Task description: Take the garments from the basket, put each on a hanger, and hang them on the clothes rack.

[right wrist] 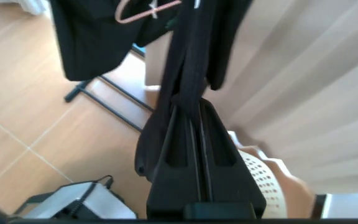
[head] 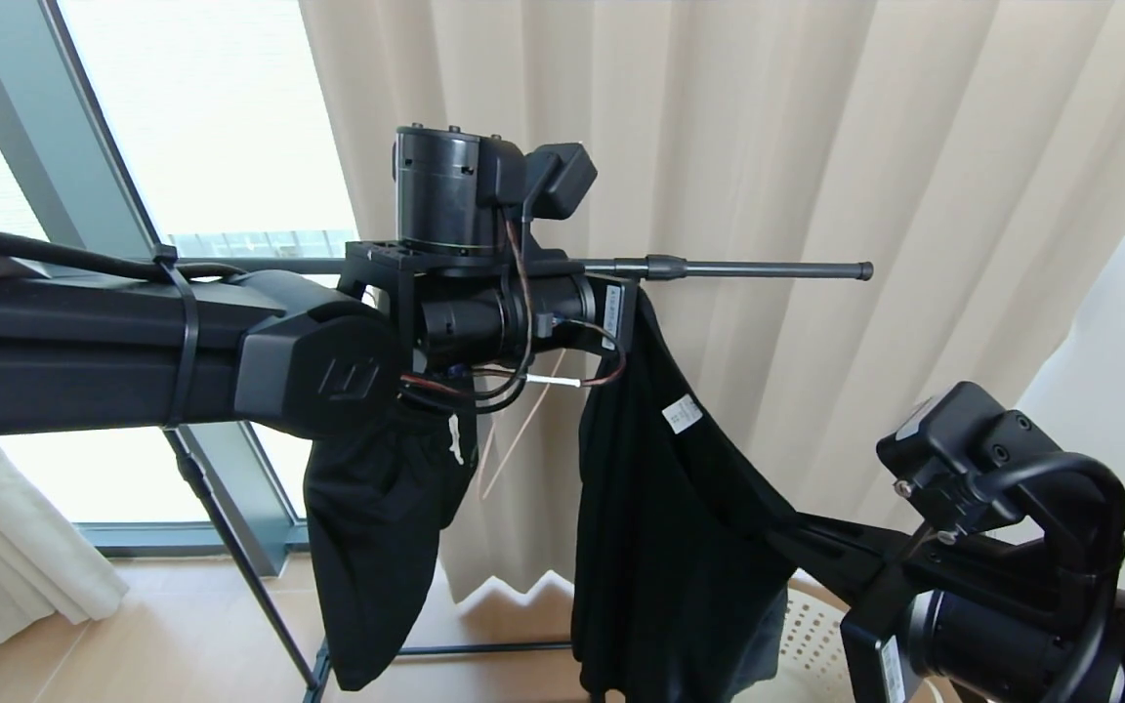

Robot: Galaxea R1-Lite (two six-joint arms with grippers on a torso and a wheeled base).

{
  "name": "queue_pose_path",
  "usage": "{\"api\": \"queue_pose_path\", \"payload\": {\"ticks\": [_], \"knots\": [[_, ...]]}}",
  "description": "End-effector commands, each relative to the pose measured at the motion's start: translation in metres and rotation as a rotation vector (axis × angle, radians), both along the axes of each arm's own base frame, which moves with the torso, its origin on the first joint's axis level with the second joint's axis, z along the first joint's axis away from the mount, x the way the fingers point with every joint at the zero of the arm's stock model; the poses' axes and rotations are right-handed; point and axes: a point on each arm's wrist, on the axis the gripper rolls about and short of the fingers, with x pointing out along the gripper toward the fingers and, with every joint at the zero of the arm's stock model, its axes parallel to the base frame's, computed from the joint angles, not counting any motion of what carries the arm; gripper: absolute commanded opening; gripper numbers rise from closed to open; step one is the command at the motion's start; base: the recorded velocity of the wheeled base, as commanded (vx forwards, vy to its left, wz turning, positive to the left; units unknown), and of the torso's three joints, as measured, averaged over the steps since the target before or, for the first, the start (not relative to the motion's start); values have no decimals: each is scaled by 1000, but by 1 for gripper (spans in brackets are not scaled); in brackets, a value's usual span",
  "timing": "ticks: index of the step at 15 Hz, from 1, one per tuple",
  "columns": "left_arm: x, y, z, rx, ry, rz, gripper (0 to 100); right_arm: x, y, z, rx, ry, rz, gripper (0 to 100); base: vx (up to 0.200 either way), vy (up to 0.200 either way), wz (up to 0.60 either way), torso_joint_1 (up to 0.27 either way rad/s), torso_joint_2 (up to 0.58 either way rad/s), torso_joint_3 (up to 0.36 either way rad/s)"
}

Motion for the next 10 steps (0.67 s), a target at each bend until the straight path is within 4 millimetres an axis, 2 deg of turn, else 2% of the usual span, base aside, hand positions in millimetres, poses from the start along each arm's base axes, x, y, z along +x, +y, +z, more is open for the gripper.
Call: {"api": "queue_pose_path", "payload": {"ticks": [1,6,10], "knots": [[-3,-3,5,-10,-13,-12,0,-3,11,0,21,17,29,0,0,0,0,0,0,0],[-3,-6,3,-20,-9,-75,0,-1,24,-8,59,83,19,0,0,0,0,0,0,0],[-8,-12,2,-22,-8,-97,0,0,28,0,131,78,8,0,0,0,0,0,0,0]]}}
